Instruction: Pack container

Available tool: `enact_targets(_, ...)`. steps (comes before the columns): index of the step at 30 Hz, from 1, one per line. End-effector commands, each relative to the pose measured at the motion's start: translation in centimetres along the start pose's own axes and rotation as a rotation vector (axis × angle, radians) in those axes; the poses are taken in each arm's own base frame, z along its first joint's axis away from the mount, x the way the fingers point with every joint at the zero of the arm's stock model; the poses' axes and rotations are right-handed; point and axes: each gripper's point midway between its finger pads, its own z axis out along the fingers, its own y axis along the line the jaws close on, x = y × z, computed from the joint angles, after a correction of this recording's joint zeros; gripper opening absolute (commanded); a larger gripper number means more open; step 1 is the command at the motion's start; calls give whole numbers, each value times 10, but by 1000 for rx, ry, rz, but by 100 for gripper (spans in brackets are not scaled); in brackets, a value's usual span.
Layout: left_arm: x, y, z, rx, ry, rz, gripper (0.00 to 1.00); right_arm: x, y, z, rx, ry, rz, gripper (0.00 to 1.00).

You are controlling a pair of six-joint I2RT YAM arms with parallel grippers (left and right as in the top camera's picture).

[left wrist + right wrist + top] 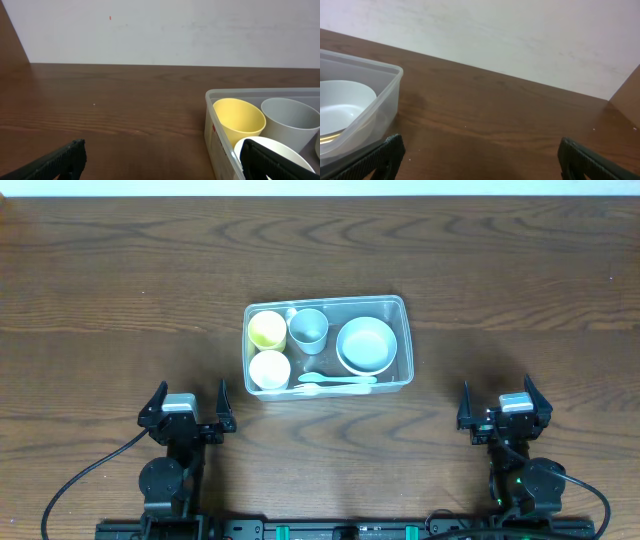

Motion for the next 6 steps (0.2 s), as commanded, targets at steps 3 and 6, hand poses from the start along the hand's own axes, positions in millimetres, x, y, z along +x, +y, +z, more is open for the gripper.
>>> enact_targets(3, 15, 3, 0, -16, 49, -9, 98, 1, -2, 0, 8, 1, -6, 99)
enact_targets(6, 15, 3, 0, -16, 49, -9, 98, 1, -2, 0, 8, 1, -6, 99)
